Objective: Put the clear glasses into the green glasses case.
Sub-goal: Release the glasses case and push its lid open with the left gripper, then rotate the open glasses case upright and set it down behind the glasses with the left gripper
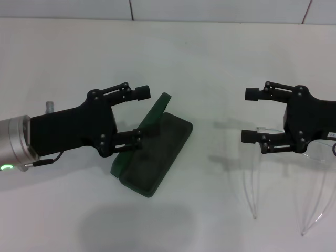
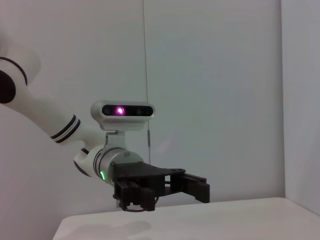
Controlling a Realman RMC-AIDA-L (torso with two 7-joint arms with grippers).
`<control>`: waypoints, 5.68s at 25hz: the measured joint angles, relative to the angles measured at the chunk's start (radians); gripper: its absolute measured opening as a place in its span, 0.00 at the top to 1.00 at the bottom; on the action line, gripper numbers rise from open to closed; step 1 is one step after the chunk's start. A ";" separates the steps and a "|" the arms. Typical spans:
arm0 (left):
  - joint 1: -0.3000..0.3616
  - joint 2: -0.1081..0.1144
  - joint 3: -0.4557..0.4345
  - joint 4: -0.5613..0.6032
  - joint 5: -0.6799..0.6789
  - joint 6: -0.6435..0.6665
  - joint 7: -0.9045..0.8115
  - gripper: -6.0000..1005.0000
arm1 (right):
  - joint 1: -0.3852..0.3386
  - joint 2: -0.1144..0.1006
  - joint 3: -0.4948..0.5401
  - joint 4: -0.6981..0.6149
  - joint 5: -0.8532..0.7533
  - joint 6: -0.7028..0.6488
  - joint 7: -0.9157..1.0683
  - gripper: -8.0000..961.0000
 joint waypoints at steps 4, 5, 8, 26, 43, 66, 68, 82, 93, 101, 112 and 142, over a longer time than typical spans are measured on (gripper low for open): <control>0.000 0.000 0.001 0.000 0.000 0.001 -0.001 0.24 | 0.000 0.001 0.000 -0.007 0.000 0.001 0.000 0.08; 0.000 -0.001 0.001 0.000 0.000 0.001 -0.001 0.24 | 0.000 0.001 0.000 -0.009 0.000 0.001 0.000 0.08; 0.001 -0.001 0.001 0.000 0.000 0.002 -0.001 0.24 | 0.000 0.002 0.000 -0.010 -0.002 0.001 -0.001 0.08; 0.078 -0.021 -0.005 -0.011 0.022 -0.128 -0.067 0.24 | -0.010 -0.006 0.000 -0.012 -0.009 -0.008 0.001 0.08; 0.262 -0.079 -0.045 -0.018 -0.025 -0.133 0.095 0.27 | 0.013 -0.007 -0.007 -0.017 -0.022 -0.003 0.005 0.08; 0.314 -0.156 -0.051 -0.054 -0.106 -0.262 0.278 0.32 | 0.012 -0.001 -0.009 -0.024 -0.039 -0.009 0.012 0.08; 0.315 -0.156 -0.051 -0.054 -0.106 -0.262 0.281 0.32 | 0.011 -0.002 -0.009 -0.024 -0.039 -0.009 0.012 0.08; 0.319 -0.146 -0.052 -0.050 -0.106 -0.248 0.282 0.63 | 0.012 -0.008 -0.009 -0.024 -0.038 -0.009 0.011 0.08; 0.303 -0.135 -0.052 -0.040 -0.104 -0.222 0.282 0.69 | 0.003 -0.012 -0.001 -0.024 -0.038 -0.008 0.004 0.09; 0.254 -0.137 -0.052 -0.028 -0.103 -0.222 0.278 0.74 | -0.005 -0.012 0.041 -0.025 -0.038 -0.004 0.001 0.09; 0.097 -0.137 -0.045 -0.037 -0.093 -0.254 0.277 0.74 | -0.119 0.092 0.563 -0.061 -0.022 -0.039 -0.018 0.09; 0.007 -0.095 -0.042 0.086 -0.045 -0.278 0.069 0.72 | -0.146 0.093 0.594 -0.021 0.039 -0.102 -0.067 0.09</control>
